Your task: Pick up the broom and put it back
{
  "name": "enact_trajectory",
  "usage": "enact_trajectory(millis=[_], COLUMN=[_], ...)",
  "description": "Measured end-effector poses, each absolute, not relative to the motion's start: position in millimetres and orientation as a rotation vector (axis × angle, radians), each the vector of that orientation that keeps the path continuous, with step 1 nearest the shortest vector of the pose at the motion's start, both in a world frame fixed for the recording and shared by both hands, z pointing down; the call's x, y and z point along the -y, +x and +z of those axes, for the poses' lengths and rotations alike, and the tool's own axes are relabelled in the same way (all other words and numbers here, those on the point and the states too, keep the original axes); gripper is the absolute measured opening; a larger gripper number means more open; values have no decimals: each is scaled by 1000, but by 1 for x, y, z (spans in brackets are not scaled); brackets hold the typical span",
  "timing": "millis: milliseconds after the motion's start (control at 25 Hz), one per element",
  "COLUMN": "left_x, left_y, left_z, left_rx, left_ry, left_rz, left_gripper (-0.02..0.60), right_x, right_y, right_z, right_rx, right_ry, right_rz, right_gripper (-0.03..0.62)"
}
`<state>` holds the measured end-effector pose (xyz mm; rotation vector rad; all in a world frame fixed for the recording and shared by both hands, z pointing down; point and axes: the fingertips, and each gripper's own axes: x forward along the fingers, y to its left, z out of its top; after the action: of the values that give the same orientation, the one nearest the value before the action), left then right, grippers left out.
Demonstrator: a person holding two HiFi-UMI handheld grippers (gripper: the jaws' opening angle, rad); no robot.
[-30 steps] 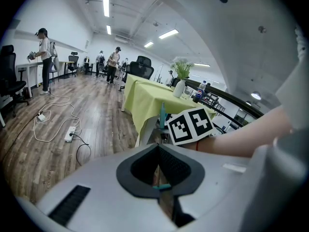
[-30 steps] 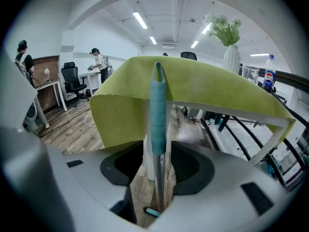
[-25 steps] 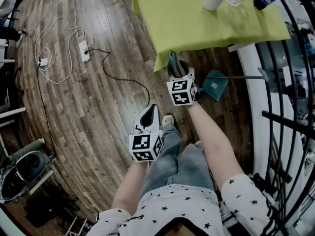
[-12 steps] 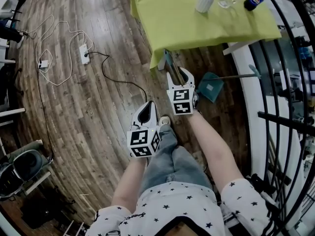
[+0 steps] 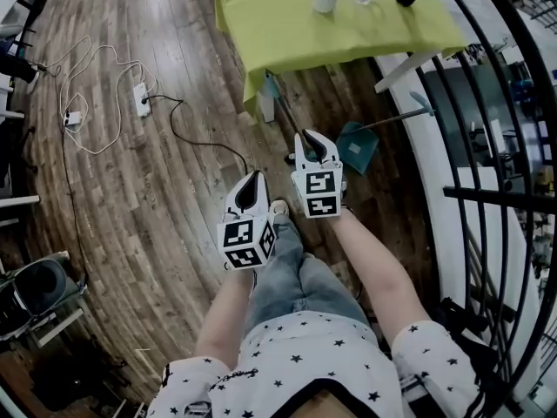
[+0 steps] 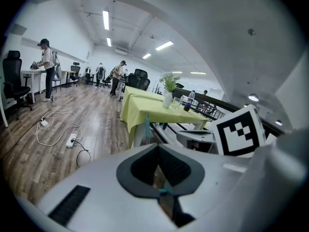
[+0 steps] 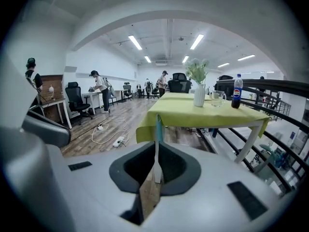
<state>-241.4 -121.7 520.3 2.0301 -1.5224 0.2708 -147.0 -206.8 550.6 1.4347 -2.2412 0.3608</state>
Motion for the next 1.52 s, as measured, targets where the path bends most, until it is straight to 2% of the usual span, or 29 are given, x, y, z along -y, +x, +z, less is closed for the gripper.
enact_trajectory(millis=[160,1000,1520], left_x=[93,-62,-130], left_y=[-230,-162,-123], left_z=[504,426,393], left_rx=[1527,1432,1372], left_ry=[2051,2202,2292], left_rz=[254,237,244], left_gripper=[11,11,11], right_x=[168,-37,-123], right_y=[-134,-61,-20], right_z=[525,407,364], right_rx=[2268,2385,2411], right_ry=[1461,1600,1626], right_rz=[350,360,325], right_gripper=[-5,-6,-6])
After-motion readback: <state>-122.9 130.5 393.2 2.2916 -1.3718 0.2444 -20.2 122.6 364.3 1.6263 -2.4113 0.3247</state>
